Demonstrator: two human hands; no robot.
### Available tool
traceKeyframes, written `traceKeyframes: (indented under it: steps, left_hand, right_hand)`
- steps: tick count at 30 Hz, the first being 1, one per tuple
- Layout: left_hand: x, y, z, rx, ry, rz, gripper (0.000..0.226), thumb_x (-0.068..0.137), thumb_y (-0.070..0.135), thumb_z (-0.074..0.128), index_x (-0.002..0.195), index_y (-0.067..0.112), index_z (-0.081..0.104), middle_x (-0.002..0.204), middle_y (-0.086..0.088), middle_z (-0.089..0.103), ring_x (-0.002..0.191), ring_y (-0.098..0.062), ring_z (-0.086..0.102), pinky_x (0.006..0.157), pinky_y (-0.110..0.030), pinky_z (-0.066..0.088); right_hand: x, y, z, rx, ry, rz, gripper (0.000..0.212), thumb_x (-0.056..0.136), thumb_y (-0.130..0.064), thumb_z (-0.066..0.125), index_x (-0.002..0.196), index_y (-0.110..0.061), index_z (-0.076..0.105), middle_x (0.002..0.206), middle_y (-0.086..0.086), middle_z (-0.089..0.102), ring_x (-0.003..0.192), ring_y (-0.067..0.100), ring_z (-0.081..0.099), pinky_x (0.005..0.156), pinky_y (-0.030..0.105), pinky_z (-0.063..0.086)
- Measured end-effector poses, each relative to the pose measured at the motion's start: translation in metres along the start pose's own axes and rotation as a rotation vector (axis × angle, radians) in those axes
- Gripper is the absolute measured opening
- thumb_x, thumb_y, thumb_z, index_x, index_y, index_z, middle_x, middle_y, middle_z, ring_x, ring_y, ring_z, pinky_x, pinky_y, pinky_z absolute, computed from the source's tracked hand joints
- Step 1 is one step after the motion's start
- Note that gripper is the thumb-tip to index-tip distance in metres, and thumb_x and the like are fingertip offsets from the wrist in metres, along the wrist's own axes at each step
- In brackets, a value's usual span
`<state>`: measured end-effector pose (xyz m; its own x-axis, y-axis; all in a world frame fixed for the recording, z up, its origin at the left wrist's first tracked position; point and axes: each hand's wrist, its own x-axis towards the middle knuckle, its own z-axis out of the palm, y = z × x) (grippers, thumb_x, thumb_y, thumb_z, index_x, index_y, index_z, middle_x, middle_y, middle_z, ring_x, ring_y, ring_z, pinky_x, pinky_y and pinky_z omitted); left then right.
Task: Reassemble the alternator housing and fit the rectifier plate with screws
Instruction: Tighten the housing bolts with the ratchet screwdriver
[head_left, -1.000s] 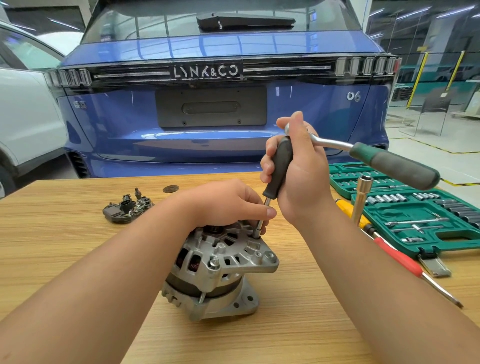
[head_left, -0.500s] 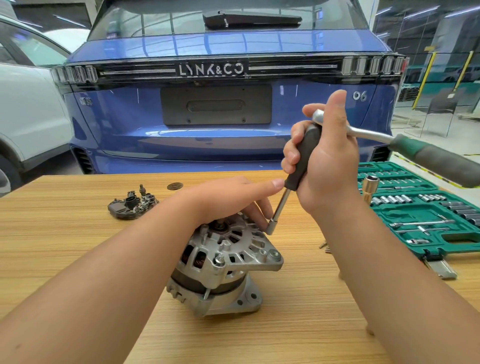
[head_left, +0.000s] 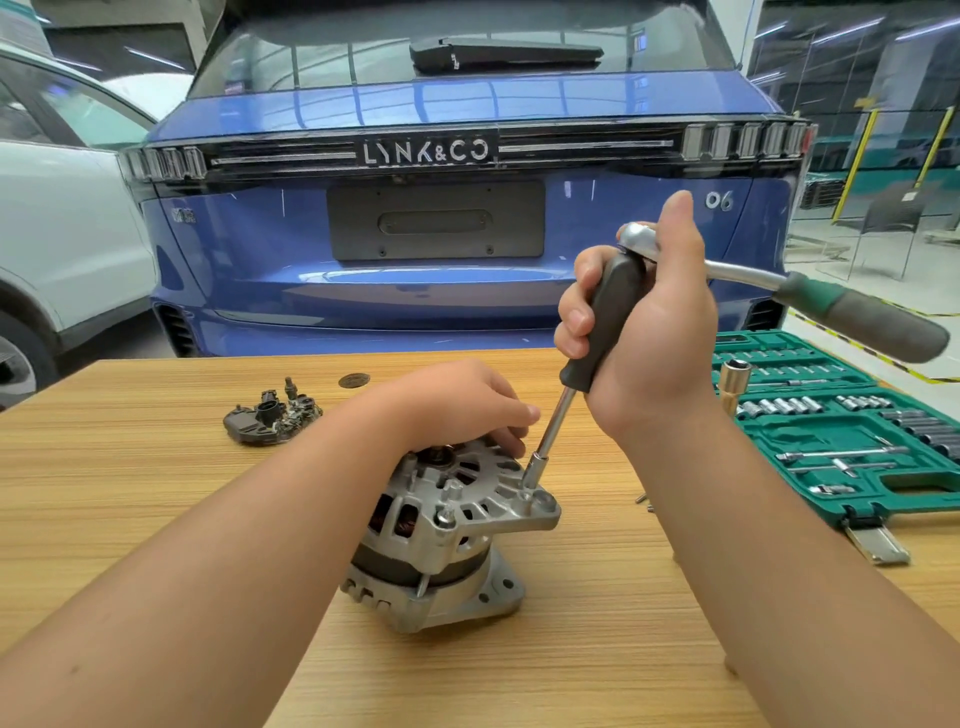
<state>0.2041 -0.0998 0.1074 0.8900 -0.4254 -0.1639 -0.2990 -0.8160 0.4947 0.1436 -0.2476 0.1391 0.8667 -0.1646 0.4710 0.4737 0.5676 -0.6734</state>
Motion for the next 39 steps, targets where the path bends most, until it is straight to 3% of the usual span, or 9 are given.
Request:
traceKeyframes:
  steps: [3,7,9,11,14,19,22,28,39]
  left_hand:
    - [0.007,-0.006,-0.001,-0.006,0.077,-0.079,0.034,0.097,0.061,0.053,0.096,0.033,0.072,0.08,0.028,0.074,0.085,0.003,0.068,0.07,-0.027,0.044]
    - [0.011,-0.012,-0.003,-0.034,0.177,-0.166,0.034,0.095,0.062,0.056,0.092,0.032,0.072,0.073,0.026,0.073,0.081,0.001,0.068,0.063,-0.025,0.042]
    - [0.011,-0.014,-0.003,-0.066,0.195,-0.194,0.034,0.095,0.062,0.056,0.092,0.031,0.071,0.073,0.025,0.074,0.084,0.0,0.068,0.063,-0.025,0.042]
    - [0.01,-0.014,-0.004,-0.08,0.209,-0.217,0.034,0.095,0.061,0.056,0.092,0.031,0.071,0.073,0.024,0.074,0.085,-0.001,0.069,0.063,-0.025,0.043]
    - [0.008,-0.013,-0.007,-0.077,0.232,-0.258,0.035,0.096,0.061,0.055,0.094,0.029,0.071,0.072,0.023,0.074,0.085,-0.002,0.067,0.062,-0.025,0.041]
    - [-0.009,-0.015,-0.017,0.029,0.107,-0.196,0.054,0.093,0.078,0.04,0.104,0.035,0.07,0.101,0.021,0.072,0.103,-0.006,0.063,0.087,-0.034,0.044]
    - [-0.021,-0.016,-0.011,0.325,0.068,-0.111,0.069,0.092,0.082,0.026,0.125,0.036,0.065,0.112,0.014,0.061,0.1,-0.01,0.056,0.08,-0.033,0.041]
    - [-0.021,-0.022,-0.003,0.194,0.146,-0.089,0.052,0.095,0.071,0.047,0.121,0.032,0.069,0.094,0.018,0.062,0.087,-0.001,0.057,0.066,-0.024,0.043]
    - [-0.012,-0.032,-0.002,0.042,0.145,-0.11,0.04,0.095,0.061,0.055,0.121,0.034,0.07,0.091,0.019,0.061,0.088,-0.003,0.057,0.07,-0.028,0.044]
  right_hand:
    - [0.0,-0.005,-0.002,0.032,-0.061,0.061,0.067,0.103,-0.049,0.03,0.051,-0.025,0.063,0.067,0.001,0.049,0.048,0.017,0.041,0.046,0.024,0.027]
    - [0.004,-0.006,-0.008,0.076,-0.077,0.091,0.044,0.099,-0.042,0.029,0.079,-0.009,0.049,0.074,0.006,0.049,0.048,0.019,0.04,0.043,0.022,0.029]
    - [0.005,-0.004,-0.011,0.067,-0.09,0.088,0.032,0.096,-0.04,0.031,0.084,-0.012,0.042,0.073,0.006,0.049,0.048,0.019,0.04,0.044,0.022,0.03]
    - [0.005,-0.003,-0.012,0.064,-0.096,0.091,0.026,0.092,-0.037,0.034,0.08,-0.017,0.046,0.07,0.006,0.051,0.047,0.02,0.04,0.045,0.022,0.03]
    - [0.004,-0.001,-0.012,0.051,-0.077,0.134,0.039,0.089,-0.033,0.035,0.059,-0.022,0.057,0.063,0.007,0.053,0.044,0.021,0.041,0.045,0.022,0.032]
    - [0.005,-0.001,-0.012,-0.005,-0.017,0.265,0.039,0.087,-0.031,0.036,0.053,-0.018,0.048,0.059,0.01,0.053,0.043,0.023,0.041,0.045,0.025,0.034]
    - [0.007,-0.001,-0.012,-0.007,0.008,0.292,0.035,0.087,-0.03,0.037,0.054,-0.019,0.046,0.06,0.01,0.053,0.043,0.022,0.041,0.046,0.026,0.034]
    - [0.011,-0.014,-0.004,0.075,0.019,0.236,0.036,0.084,-0.028,0.037,0.05,-0.02,0.047,0.058,0.007,0.051,0.041,0.021,0.039,0.045,0.024,0.035]
    - [0.045,-0.013,0.036,0.11,0.117,0.339,0.027,0.085,-0.032,0.037,0.067,-0.014,0.046,0.06,0.004,0.051,0.042,0.018,0.038,0.043,0.023,0.033]
